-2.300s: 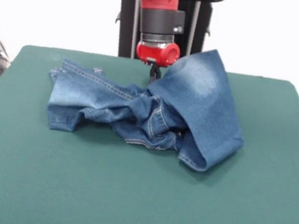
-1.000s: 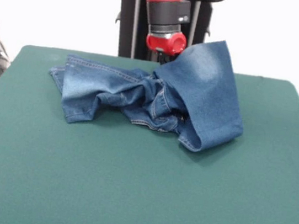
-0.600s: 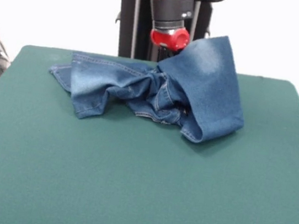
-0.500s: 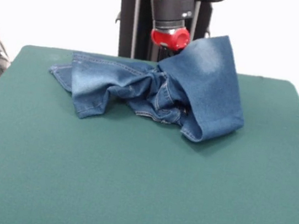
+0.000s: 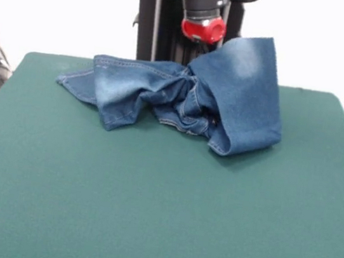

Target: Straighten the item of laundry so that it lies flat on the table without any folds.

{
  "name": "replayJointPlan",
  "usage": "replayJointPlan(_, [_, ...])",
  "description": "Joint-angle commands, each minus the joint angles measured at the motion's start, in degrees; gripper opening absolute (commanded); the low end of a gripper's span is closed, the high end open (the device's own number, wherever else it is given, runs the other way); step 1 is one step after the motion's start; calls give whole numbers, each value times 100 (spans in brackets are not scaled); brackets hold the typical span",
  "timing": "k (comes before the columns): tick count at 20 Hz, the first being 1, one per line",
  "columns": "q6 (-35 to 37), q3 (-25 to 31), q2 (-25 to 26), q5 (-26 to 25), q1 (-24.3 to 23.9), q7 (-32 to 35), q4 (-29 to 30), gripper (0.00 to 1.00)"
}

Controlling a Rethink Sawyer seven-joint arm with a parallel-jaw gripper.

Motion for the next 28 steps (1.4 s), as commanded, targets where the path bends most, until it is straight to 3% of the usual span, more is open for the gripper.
replayJointPlan(1, [1101,195,-1060,-1635,980,1466,-126,0])
replayJointPlan(3, [540,-551,-1139,-2618,1612,2845,-562,0])
replayJointPlan(6, [-185,-1344,-1022,-3308,2003,3877,-1114,0])
replayJointPlan(14, [-1081,-2273,-550,-4190,2093,4635,-2274,0])
replayJointPlan(20, [-926,-2293,-336,-4220,1976,4920,-2821,0])
replayJointPlan(24, [-1316,-3012,407,-3537,2027,4948,-3030,0])
replayJointPlan(28, [-1655,-3426,837,-3102,1966,4964,-3216,0])
